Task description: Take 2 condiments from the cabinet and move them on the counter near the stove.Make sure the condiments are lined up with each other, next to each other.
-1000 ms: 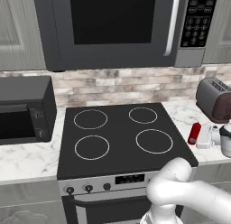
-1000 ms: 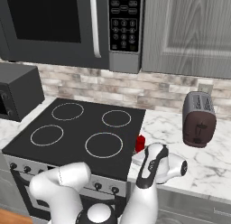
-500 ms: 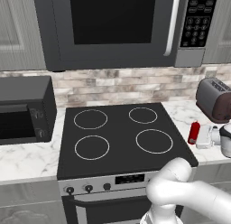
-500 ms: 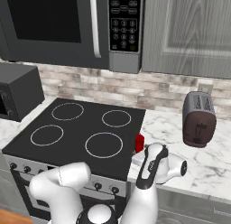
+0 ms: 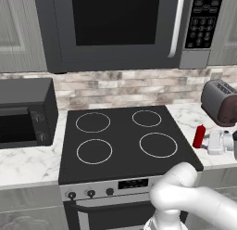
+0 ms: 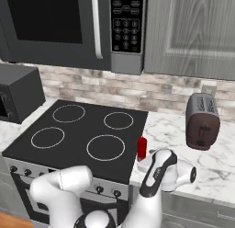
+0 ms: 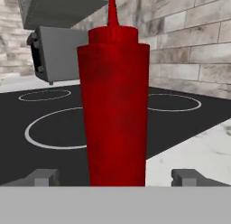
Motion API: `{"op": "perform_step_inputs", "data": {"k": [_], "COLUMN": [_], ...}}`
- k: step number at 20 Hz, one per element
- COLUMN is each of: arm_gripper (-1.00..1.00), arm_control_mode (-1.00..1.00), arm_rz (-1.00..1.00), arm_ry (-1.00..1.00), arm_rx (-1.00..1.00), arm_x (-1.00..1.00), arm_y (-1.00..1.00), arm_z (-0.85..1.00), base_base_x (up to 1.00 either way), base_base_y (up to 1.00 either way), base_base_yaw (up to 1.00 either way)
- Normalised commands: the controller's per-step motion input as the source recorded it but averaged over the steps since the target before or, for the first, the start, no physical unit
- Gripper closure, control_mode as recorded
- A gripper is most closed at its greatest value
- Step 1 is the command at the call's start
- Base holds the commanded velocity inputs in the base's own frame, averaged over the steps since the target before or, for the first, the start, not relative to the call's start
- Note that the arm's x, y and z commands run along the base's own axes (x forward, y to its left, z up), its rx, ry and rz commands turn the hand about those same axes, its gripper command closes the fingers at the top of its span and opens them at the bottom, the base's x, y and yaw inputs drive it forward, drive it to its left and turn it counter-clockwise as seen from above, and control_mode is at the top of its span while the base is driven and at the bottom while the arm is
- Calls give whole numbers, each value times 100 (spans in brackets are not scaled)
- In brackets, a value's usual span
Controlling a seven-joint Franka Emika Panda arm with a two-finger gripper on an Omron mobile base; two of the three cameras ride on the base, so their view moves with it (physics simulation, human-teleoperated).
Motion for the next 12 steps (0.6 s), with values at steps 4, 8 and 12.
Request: {"op": "perform_step_inputs", "data": {"k": [4,8,12], "arm_gripper": [-100,-100,-100], "arm_control_mode": [-100,-100,-100], "arm_rz": [2,1,0], "arm_ry": [0,0,5], "arm_rx": [0,0,0], "arm_x": [-41,-51,-66], "arm_y": [-11,-3,0], "arm_z": [28,56,90], "base_base_x": [0,0,0], "base_base_y": [0,0,0], "base_base_yaw": [0,0,0]}}
